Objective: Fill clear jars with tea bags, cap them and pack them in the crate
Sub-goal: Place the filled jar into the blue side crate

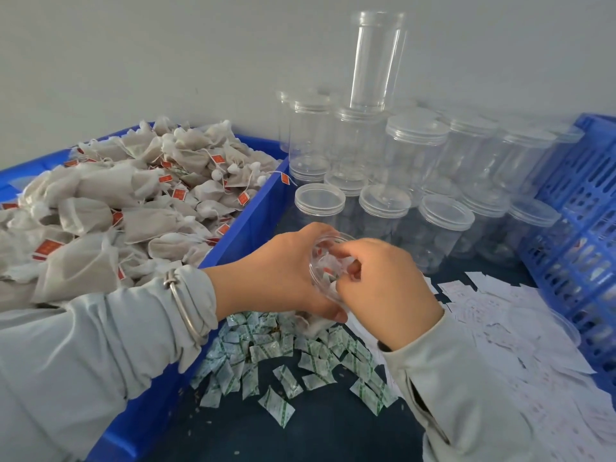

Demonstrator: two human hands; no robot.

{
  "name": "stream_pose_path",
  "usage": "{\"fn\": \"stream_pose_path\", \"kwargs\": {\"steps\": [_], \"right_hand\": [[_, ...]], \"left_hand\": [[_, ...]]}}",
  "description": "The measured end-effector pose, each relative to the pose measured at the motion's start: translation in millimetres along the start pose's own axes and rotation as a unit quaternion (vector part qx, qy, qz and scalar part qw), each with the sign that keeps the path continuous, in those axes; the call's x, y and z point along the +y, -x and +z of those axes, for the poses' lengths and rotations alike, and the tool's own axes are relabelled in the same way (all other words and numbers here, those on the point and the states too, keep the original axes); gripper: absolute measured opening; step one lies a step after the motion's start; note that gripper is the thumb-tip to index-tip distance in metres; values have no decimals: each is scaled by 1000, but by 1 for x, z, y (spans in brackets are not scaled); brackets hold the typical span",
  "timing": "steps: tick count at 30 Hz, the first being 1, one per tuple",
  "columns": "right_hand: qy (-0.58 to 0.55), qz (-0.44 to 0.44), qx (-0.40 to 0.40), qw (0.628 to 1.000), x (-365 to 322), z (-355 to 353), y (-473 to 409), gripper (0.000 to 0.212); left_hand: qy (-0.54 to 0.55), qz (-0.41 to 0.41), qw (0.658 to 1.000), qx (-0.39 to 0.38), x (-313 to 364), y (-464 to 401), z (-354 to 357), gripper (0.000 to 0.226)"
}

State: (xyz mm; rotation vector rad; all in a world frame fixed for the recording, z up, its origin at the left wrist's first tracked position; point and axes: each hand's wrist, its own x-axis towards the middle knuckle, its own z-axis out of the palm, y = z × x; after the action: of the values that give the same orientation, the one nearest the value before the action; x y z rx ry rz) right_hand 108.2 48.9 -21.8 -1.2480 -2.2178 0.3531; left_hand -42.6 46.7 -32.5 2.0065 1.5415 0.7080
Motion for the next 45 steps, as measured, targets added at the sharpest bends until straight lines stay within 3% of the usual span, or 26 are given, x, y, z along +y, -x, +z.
{"fn": "stream_pose_path", "kwargs": {"steps": [4, 9, 11, 15, 20, 24, 29, 34, 43, 45], "right_hand": [[83, -13, -95, 992, -10, -3, 2, 31], [17, -34, -188, 981, -13, 3, 5, 22], [8, -47, -191, 980, -9, 5, 5, 24], [-41, -76, -71, 994, 0, 3, 11, 31], [-22, -128, 61, 990, 4, -8, 19, 40], [21, -182, 98, 978, 7, -30, 23, 36], [69, -172, 103, 977, 13, -81, 31, 30], [187, -151, 129, 962, 21, -157, 41, 36], [244, -74, 292, 922, 83, -324, 75, 32], [243, -50, 317, 915, 105, -350, 74, 32]], "left_hand": [[3, -1, 1000, -7, 1, 1, -2, 88], [-77, 21, 997, -21, -2, -1, -1, 83], [-84, 26, 996, -22, -3, -2, -1, 84], [-42, 9, 999, 5, -5, -3, -1, 84], [63, -2, 996, 66, 1, 1, -4, 88], [115, 35, 987, 104, 20, 2, -8, 83], [172, 89, 974, 117, 65, -12, -6, 69], [235, 147, 951, 133, 134, -51, 6, 90], [276, 358, 880, 144, 312, -118, 52, 57], [257, 363, 883, 151, 340, -138, 67, 66]]}}
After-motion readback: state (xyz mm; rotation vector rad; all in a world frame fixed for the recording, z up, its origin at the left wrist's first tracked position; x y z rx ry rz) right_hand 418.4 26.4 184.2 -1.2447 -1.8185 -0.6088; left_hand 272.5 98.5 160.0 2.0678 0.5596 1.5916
